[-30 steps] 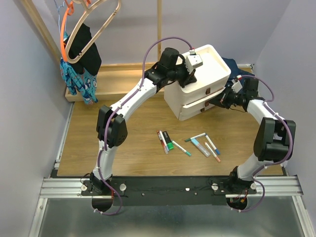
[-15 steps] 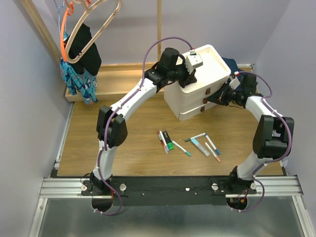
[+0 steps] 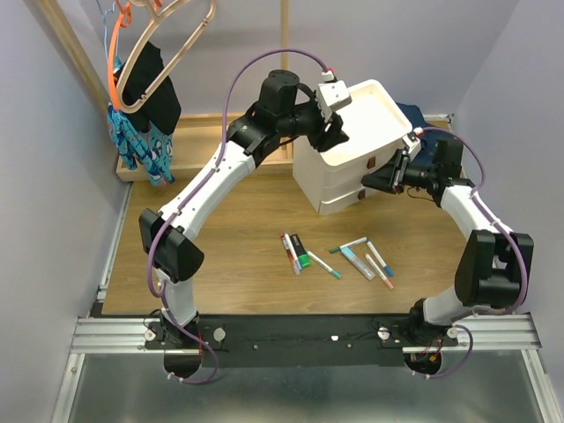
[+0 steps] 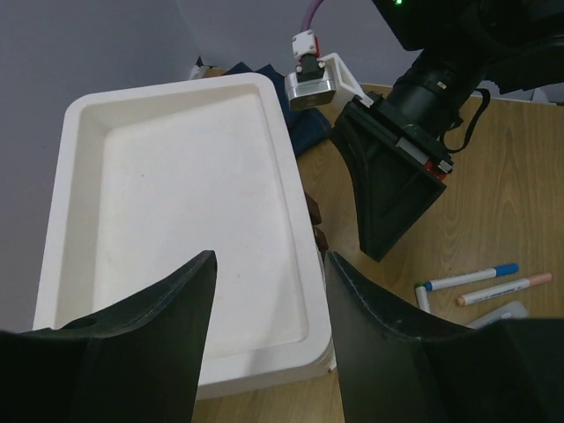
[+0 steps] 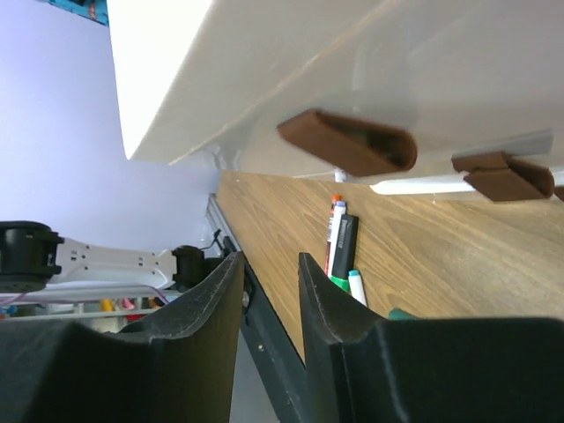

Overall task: Sort the stationery into containers
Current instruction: Close the drawer in the storage box, then open the drawer in the storage box.

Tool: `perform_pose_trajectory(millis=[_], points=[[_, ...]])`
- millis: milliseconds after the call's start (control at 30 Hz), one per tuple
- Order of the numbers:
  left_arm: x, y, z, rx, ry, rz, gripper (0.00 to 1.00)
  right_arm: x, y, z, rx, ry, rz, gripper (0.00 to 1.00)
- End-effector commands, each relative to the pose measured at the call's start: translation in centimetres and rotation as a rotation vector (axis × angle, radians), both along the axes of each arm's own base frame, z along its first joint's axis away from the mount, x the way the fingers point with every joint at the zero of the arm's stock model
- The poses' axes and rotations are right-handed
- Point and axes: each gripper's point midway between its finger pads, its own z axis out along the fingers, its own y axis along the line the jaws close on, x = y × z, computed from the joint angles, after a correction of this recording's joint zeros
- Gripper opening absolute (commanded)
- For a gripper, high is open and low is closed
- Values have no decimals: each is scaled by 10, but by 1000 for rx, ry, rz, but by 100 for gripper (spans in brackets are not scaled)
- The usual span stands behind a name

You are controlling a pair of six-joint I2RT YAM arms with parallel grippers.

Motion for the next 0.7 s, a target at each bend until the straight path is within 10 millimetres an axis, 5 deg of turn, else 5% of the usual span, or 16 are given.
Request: perform_pose_trajectory(millis=[0,233,667], points=[[-5,9,-20,56,36,23,61,21,-8,11,30,-38,21,38],[-3,14,-19,72,10,42,61,44,-30,11,20,-24,-19,37],[2,8,-19,65,12,38,62,46,-35,1,13,12,-75,41]])
